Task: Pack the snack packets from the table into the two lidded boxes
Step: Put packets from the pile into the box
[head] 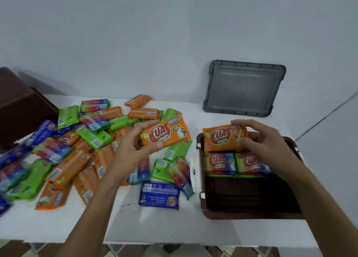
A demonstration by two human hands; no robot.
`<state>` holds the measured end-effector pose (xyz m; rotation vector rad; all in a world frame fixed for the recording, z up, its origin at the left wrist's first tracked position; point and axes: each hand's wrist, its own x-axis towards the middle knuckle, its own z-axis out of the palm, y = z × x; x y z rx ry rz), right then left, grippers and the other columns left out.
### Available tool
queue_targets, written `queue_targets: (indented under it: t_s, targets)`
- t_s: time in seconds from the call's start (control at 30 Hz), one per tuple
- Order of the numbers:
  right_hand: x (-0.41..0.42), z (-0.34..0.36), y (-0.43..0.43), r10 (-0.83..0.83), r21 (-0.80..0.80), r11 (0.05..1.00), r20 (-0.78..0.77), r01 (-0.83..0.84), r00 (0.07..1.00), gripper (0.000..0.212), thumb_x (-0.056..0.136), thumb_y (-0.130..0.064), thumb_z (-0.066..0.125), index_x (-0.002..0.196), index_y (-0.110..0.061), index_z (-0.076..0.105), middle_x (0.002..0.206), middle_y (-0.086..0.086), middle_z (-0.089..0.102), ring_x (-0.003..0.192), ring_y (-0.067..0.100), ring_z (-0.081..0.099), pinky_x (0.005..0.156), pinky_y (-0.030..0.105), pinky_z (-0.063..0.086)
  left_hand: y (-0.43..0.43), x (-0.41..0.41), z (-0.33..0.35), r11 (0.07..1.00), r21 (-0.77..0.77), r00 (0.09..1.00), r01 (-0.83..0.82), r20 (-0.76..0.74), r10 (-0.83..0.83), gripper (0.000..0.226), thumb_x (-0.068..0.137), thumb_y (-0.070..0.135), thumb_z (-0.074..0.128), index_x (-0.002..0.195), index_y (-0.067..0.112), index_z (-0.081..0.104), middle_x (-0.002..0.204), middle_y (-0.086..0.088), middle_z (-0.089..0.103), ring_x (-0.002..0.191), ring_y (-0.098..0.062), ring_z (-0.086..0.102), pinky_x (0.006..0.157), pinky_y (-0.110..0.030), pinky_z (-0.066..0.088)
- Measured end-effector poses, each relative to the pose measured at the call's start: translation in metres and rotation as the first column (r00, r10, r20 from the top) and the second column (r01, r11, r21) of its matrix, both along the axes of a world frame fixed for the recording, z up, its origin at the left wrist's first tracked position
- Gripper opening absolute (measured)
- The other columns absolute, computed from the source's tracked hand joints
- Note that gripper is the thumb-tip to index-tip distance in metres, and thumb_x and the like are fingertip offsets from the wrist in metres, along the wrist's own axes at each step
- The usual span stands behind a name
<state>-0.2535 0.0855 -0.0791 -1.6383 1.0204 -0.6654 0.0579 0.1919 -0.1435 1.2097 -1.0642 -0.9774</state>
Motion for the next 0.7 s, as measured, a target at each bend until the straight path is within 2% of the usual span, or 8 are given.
queue_targets:
  t_s: [0.1,0.17,0.3,0.37,0.47,0.53,0.63,0.7]
  targets:
    - [-0.027,-0.010,-0.004,0.012,0.022,1.000,-0.067,-0.010,0.998,0.036,0.094,-0.005,0.060,0.119,-0.031,0.064,0.102,-0.004,0.076,0.092,0.018,0.074,0.071,0.039,0.063,-0.004,-0.029,-0.005,0.999,0.021,0.996,0.028,-0.081,-0.026,0.060,0.076,0.010,0.077,0.130,0.027,0.058,0.122,0.004,0.066,0.108,-0.016,0.066,0.079,-0.025,0.056]
    - [-0.032,-0.023,-0.006,0.043,0.088,0.995,-0.043,-0.039,0.998,0.036,0.093,-0.003,0.060,0.120,-0.027,0.064,0.105,-0.001,0.075,0.096,0.019,0.073,0.075,0.039,0.062,-0.005,-0.046,-0.009,0.998,0.049,0.994,0.036,-0.104,-0.031,0.062,0.075,0.011,0.078,0.130,0.028,0.058,0.122,0.003,0.066,0.110,-0.019,0.065,0.080,-0.028,0.057]
    - [-0.022,-0.058,-0.011,0.101,0.217,0.972,-0.048,-0.088,0.994,0.034,0.095,-0.002,0.059,0.122,-0.021,0.061,0.115,0.010,0.069,0.101,0.020,0.071,0.078,0.037,0.062,-0.007,-0.073,-0.010,0.997,0.075,0.997,0.021,-0.070,-0.015,0.060,0.074,0.016,0.079,0.128,0.033,0.059,0.122,-0.001,0.064,0.109,-0.018,0.065,0.079,-0.026,0.056]
    - [-0.017,-0.072,-0.016,0.094,0.212,0.975,-0.127,-0.065,0.987,0.035,0.095,-0.005,0.059,0.124,-0.025,0.060,0.117,0.012,0.066,0.103,0.023,0.070,0.079,0.038,0.062,-0.006,-0.082,-0.009,0.996,0.094,0.998,0.004,-0.059,0.002,0.058,0.074,0.020,0.079,0.127,0.035,0.060,0.119,0.001,0.066,0.107,-0.017,0.066,0.081,-0.026,0.056]
    - [-0.019,-0.084,-0.021,0.100,-0.045,0.990,-0.449,-0.134,0.888,0.040,0.095,-0.018,0.061,0.134,-0.029,0.058,0.121,0.004,0.065,0.108,0.018,0.065,0.088,0.034,0.057,-0.005,-0.091,-0.007,0.993,0.115,0.998,-0.039,-0.046,0.044,0.057,0.072,0.025,0.079,0.125,0.038,0.060,0.111,0.005,0.070,0.103,-0.016,0.068,0.078,-0.025,0.056]
    - [-0.020,-0.087,-0.021,0.064,-0.223,0.945,-0.586,-0.237,0.808,0.041,0.096,-0.022,0.060,0.136,-0.030,0.058,0.113,0.003,0.064,0.106,0.019,0.061,0.087,0.027,0.050,-0.004,-0.096,-0.005,0.992,0.113,0.997,-0.054,-0.041,0.059,0.055,0.073,0.025,0.078,0.124,0.039,0.060,0.108,0.007,0.071,0.100,-0.014,0.069,0.075,-0.023,0.056]
    - [-0.020,-0.085,-0.019,0.029,-0.289,0.921,-0.616,-0.260,0.787,0.041,0.097,-0.026,0.057,0.137,-0.029,0.055,0.097,0.000,0.049,0.091,0.016,0.055,0.079,0.025,0.045,-0.005,-0.105,-0.002,0.993,0.104,0.998,-0.055,-0.030,0.058,0.053,0.074,0.026,0.077,0.123,0.040,0.060,0.107,0.011,0.071,0.098,-0.010,0.069,0.073,-0.019,0.055]
    - [-0.024,-0.076,-0.018,-0.028,-0.329,0.932,-0.488,-0.154,0.872,0.037,0.098,-0.027,0.055,0.135,-0.028,0.056,0.088,-0.009,0.053,0.080,0.004,0.055,0.070,0.013,0.042,-0.006,-0.110,0.001,0.994,0.103,0.999,-0.043,-0.021,0.045,0.053,0.076,0.026,0.076,0.125,0.038,0.059,0.108,0.013,0.071,0.099,-0.007,0.068,0.073,-0.017,0.055]
